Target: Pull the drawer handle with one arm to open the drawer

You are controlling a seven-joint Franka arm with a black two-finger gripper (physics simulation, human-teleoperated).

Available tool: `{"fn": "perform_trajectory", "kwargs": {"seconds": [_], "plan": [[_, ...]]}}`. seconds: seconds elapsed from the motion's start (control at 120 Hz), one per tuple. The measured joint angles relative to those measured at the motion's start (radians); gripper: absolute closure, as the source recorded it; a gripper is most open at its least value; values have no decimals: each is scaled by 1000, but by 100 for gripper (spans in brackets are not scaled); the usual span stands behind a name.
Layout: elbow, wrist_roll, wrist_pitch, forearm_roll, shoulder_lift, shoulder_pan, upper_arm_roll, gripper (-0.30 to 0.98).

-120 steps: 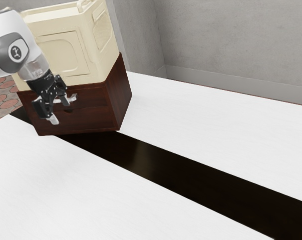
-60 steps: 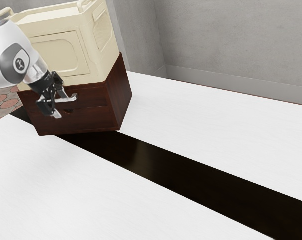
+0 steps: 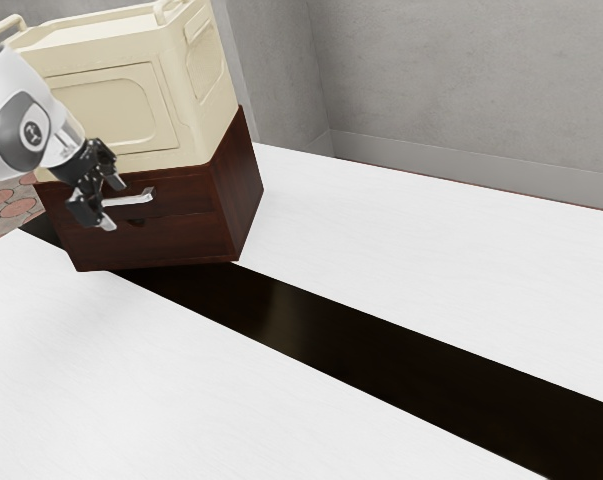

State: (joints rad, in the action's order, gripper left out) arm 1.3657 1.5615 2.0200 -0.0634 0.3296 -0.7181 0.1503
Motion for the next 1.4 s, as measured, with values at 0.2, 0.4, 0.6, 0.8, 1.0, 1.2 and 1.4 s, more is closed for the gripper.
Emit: {"fn": "perform_trajectory", "kwargs": {"seconds": [0.2, 0.4, 0.6, 0.8, 1.0, 1.2, 1.4], "plan": [[4, -5, 17, -1, 10, 1, 0, 0], [3, -8, 27, -2, 16, -1, -3, 0], [8, -10, 38, -4, 24, -1, -3, 0], [9, -9, 44, -6, 22, 4, -3, 18], [9, -10, 46, -23, 21, 5, -8, 35], [12, -11, 47, -26, 17, 6, -7, 51], [34, -13, 47, -26, -2, 6, -7, 62]]}}
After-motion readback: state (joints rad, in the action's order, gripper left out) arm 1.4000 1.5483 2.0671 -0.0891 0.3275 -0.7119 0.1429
